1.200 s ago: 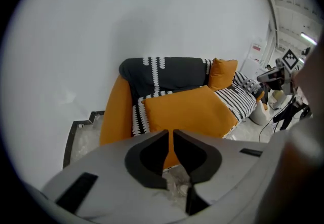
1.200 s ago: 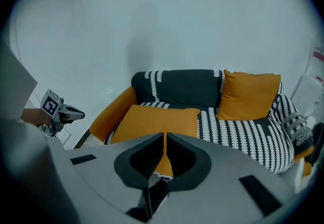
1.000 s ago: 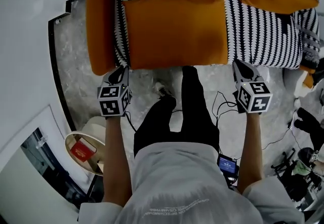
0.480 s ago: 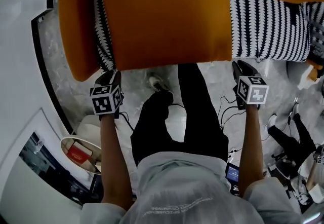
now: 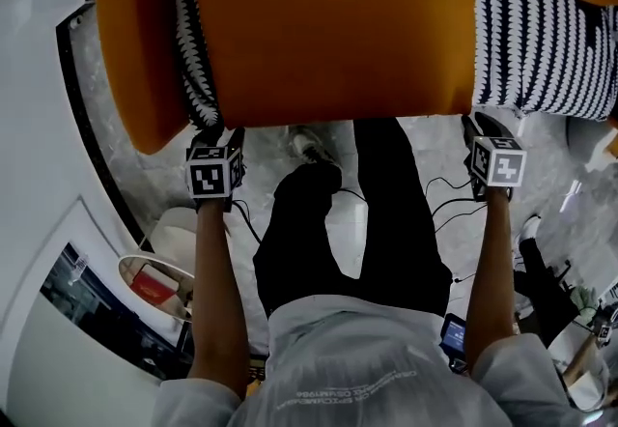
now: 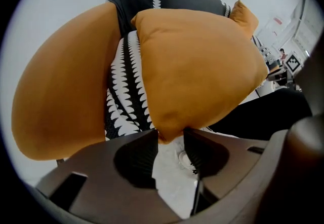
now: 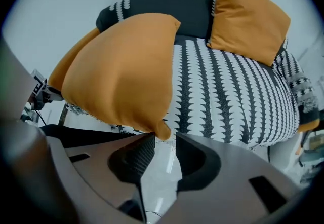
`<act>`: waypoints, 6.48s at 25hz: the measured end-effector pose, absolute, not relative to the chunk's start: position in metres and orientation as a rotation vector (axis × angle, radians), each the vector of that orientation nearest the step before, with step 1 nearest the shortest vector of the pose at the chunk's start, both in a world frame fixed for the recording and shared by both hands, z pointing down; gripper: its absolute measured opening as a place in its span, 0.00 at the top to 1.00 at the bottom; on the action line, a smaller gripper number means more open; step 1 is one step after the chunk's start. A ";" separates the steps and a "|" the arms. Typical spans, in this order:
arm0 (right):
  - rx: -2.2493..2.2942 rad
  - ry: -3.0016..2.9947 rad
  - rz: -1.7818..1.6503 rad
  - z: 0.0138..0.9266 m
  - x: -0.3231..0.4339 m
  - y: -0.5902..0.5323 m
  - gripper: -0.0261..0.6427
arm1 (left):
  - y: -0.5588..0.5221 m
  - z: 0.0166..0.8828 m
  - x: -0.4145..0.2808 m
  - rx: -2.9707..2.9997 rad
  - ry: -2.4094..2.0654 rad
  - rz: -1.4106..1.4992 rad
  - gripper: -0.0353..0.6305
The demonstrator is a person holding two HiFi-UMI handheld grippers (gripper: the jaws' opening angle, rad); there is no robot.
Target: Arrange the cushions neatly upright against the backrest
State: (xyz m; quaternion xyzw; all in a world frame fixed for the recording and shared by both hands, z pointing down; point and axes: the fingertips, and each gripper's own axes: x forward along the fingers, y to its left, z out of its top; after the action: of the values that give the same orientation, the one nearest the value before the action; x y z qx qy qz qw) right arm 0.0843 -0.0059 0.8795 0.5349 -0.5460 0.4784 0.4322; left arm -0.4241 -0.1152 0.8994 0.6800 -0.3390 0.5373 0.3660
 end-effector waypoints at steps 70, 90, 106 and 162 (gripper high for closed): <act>1.403 -1.516 0.894 0.642 0.152 -0.410 0.92 | -0.515 0.636 -0.341 2.057 -1.287 1.124 0.91; 1.620 -1.475 0.838 0.626 0.183 -0.504 0.92 | -0.615 0.622 -0.325 2.098 -1.365 1.054 0.86; 1.822 -1.486 0.803 0.542 0.165 -0.435 0.92 | -0.552 0.599 -0.317 2.249 -1.185 1.033 0.76; 1.722 -2.160 -0.037 0.235 -0.016 0.070 0.96 | 0.028 0.230 -0.234 3.000 -1.475 0.472 0.92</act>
State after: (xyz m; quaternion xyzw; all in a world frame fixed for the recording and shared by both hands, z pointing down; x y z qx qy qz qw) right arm -0.0158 0.0704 0.2354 0.6121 -0.7678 -0.0132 0.1886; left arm -0.2337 0.0279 0.2299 0.8825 -0.4339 0.1390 -0.1168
